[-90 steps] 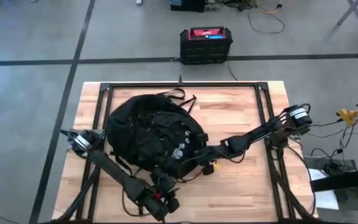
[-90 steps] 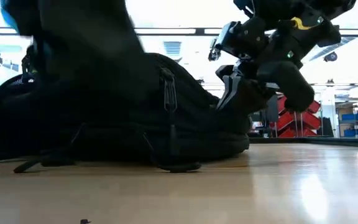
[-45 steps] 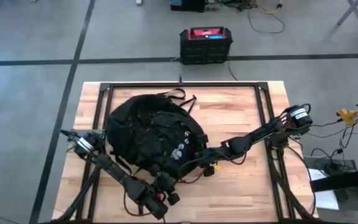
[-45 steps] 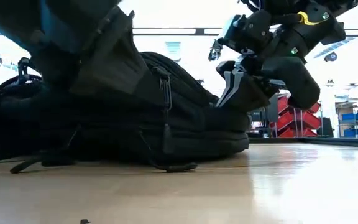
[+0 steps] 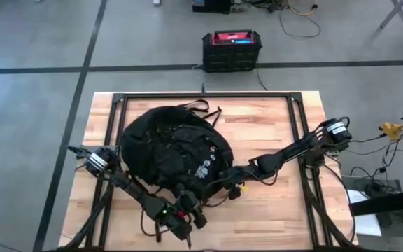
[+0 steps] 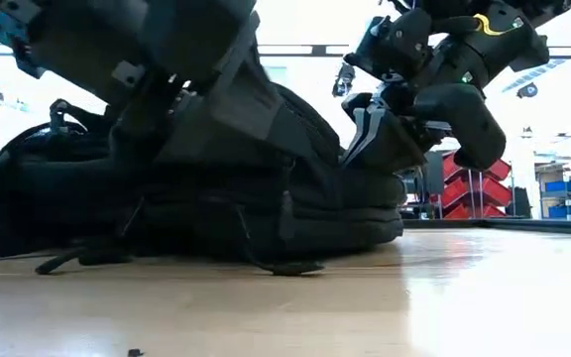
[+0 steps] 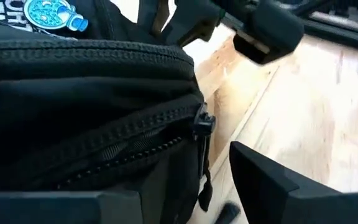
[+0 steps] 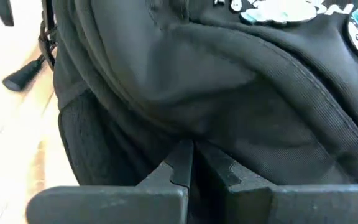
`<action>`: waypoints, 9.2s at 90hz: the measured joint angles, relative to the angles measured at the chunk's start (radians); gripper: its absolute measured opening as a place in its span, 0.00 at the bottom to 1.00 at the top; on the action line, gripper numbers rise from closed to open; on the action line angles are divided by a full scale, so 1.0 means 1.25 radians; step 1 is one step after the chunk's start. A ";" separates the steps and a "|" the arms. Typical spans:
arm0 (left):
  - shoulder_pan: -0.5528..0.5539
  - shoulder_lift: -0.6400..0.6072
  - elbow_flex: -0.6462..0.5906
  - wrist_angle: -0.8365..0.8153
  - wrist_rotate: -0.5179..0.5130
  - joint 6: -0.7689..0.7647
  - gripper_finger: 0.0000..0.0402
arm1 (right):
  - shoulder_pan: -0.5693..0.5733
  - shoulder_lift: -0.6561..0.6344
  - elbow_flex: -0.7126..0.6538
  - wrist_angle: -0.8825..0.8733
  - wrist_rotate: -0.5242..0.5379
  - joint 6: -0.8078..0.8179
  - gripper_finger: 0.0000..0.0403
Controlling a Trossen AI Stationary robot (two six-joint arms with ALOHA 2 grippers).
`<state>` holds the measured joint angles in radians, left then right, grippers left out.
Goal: Unpack backpack
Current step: Close the black backpack
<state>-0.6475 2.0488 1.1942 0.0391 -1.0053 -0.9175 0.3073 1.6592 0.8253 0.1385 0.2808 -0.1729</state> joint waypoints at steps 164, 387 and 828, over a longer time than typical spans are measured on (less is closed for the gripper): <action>0.130 -0.192 -0.001 -0.117 0.634 0.264 0.00 | 0.300 -0.163 0.057 -0.170 0.254 0.145 0.00; 0.201 -0.081 0.167 -0.423 0.789 0.245 0.00 | 0.202 -0.009 -0.029 0.147 0.174 0.155 0.00; 0.087 -0.283 -0.114 -0.179 0.349 0.196 0.00 | 0.211 -0.002 -0.027 -0.110 0.123 0.242 0.00</action>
<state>-0.5388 1.6947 1.0521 -0.1851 -0.5694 -0.6728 0.5704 1.6566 0.7912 0.0012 0.4342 0.1290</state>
